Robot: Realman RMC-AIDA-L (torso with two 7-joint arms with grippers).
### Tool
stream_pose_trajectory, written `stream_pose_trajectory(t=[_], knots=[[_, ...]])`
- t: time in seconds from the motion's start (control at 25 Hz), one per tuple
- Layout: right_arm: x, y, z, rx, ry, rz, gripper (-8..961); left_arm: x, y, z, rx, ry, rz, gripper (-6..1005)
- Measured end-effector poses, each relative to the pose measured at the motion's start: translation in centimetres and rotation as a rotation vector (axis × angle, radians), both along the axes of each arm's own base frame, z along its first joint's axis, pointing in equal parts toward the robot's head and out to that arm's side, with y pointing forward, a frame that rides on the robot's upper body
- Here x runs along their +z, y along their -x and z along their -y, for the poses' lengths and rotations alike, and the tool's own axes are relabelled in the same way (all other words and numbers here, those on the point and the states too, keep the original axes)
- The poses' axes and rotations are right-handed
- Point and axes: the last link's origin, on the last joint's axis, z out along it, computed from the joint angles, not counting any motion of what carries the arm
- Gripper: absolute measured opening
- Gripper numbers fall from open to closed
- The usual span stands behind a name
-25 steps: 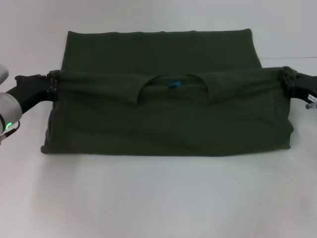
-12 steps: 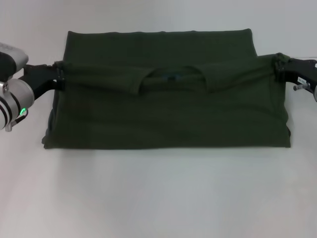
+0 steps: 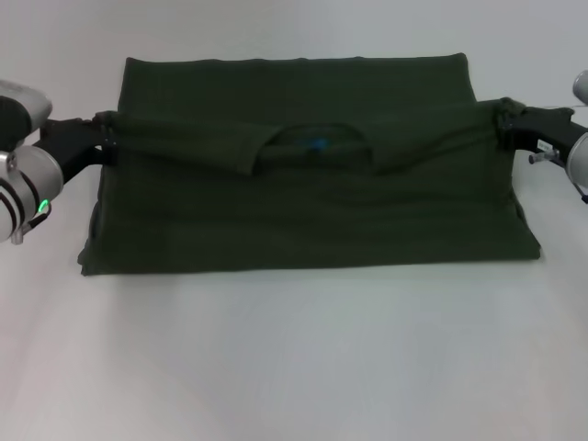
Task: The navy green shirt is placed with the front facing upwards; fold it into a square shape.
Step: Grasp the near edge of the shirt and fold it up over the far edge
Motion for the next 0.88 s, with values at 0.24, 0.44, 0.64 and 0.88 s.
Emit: stream_pose_trajectory(t=[0.24,0.44,0.64,0.88], knots=[[-0.3,0.1,0.1,-0.008,-0.03,-0.022,50,-0.7,-0.5,0.1,-0.019,0.003,-0.016,24],[-0.6,0.0,0.2,-0.015,-0.023,-0.027,106,-1.2,-0.7,0.2,-0.025,-0.013,-0.021,48],[-0.8,-0.1,0.3,-0.024,-0.012,-0.01,237,-0.9,-0.4,0.4,0.002,-0.065,0.016,172],[-0.9,0.0,0.1,-0.021,0.002,0.02,441,-0.9,-0.3,0.5,0.003,-0.069,0.022,425]])
